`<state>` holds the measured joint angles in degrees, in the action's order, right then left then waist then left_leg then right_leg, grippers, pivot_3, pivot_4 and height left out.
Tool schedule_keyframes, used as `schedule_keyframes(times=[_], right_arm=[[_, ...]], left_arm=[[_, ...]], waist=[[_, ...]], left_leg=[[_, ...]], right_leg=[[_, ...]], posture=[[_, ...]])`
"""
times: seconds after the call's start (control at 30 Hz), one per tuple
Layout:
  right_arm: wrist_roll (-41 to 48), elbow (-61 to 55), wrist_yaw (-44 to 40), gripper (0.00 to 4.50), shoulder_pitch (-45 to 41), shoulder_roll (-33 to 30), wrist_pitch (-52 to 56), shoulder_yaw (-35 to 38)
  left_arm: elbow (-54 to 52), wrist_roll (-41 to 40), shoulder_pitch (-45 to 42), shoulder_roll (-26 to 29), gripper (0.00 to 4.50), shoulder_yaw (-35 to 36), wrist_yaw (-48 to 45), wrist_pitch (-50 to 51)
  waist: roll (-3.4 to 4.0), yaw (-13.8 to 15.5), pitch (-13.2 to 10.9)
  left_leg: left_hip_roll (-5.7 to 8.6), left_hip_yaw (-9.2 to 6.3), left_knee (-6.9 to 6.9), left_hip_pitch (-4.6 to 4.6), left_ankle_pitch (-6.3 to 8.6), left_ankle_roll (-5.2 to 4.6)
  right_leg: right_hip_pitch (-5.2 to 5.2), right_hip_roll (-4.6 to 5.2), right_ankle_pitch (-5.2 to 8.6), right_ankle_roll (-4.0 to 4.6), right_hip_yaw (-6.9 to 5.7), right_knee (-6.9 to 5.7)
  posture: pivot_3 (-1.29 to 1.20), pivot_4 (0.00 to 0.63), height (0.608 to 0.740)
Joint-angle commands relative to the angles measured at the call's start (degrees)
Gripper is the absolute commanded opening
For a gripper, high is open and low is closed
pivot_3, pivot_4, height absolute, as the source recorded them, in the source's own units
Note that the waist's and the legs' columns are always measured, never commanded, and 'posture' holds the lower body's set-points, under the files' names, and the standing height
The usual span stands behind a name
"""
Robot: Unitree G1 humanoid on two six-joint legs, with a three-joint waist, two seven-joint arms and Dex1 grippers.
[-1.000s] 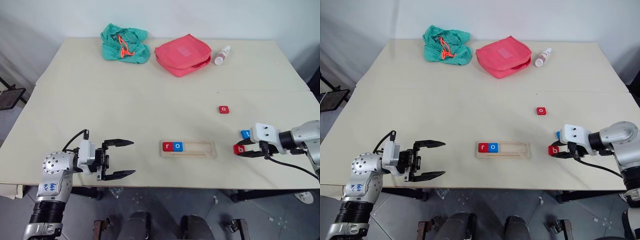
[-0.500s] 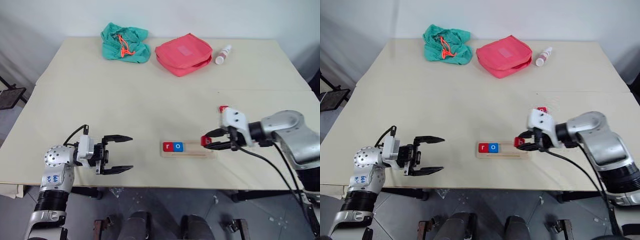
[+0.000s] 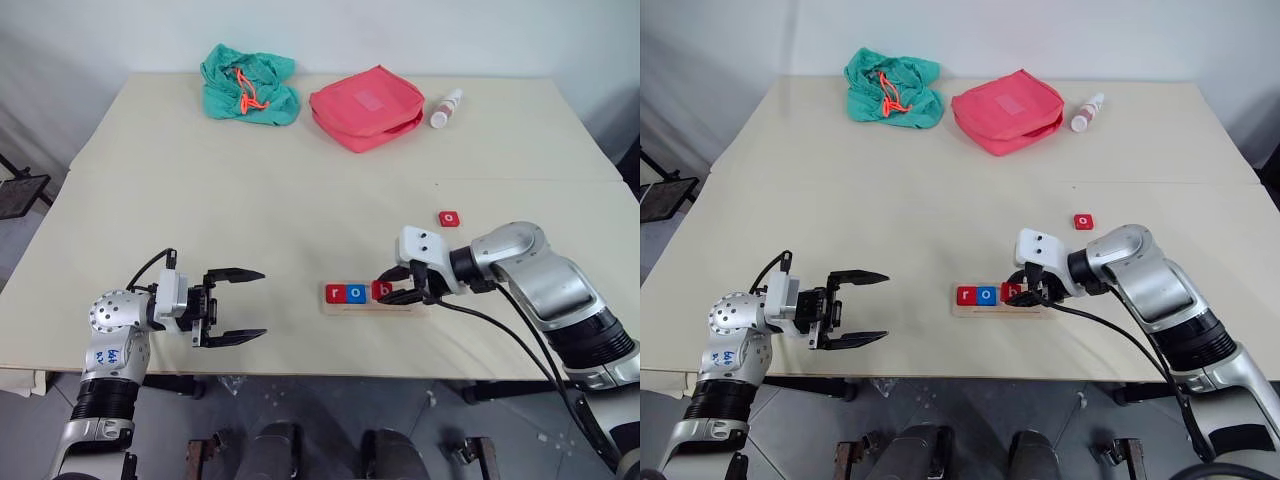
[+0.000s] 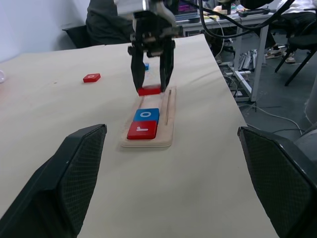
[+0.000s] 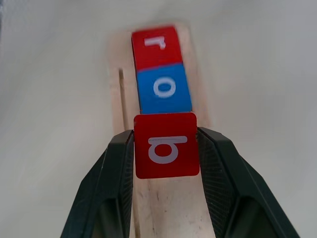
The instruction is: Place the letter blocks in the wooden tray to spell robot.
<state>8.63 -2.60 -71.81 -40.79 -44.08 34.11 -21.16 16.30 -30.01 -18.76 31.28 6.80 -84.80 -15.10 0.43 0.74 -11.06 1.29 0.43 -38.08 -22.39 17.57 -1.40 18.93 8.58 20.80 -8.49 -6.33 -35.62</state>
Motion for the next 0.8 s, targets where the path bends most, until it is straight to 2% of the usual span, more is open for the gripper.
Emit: schedule_keyframes(times=[0.03,0.57,0.6,0.8], right_arm=[[-1.72,0.10,0.21,1.47,-2.10,0.55,-1.25,-0.40],[-3.08,0.13,-0.35,1.47,-2.58,2.97,-1.25,-1.06],[-2.91,-0.26,-0.59,2.20,-2.44,2.92,-1.01,-1.01],[-2.08,-3.28,-0.83,4.26,-1.82,2.11,0.66,0.28]], left_arm=[[-2.06,-0.76,0.90,-0.02,4.50,0.93,0.64,-0.50],[-2.31,-0.36,1.16,-0.49,4.50,0.46,1.98,-0.92],[-2.29,-0.32,1.18,-0.54,4.50,0.44,2.00,-0.95],[-2.12,-0.07,1.15,-0.79,4.50,0.45,2.09,-1.23]], waist=[[0.00,-0.22,0.00],[0.00,-0.85,0.00],[0.00,-0.84,0.00],[0.00,-0.87,0.00]], left_leg=[[0.00,0.00,0.00,0.00,0.00,0.00],[0.00,-0.02,0.05,0.00,0.00,0.00],[0.00,-0.03,0.05,0.00,0.00,0.00],[-0.01,-0.02,0.05,0.00,0.00,0.00]], right_leg=[[0.01,0.00,0.00,0.00,0.00,0.00],[0.03,0.00,0.00,0.00,0.00,-0.02],[0.03,0.00,0.00,0.00,0.00,-0.02],[0.04,0.00,0.00,0.00,0.00,-0.02]], posture=[[0.00,0.150,0.740],[0.00,0.150,0.740],[0.00,0.150,0.740],[0.00,0.150,0.740]])
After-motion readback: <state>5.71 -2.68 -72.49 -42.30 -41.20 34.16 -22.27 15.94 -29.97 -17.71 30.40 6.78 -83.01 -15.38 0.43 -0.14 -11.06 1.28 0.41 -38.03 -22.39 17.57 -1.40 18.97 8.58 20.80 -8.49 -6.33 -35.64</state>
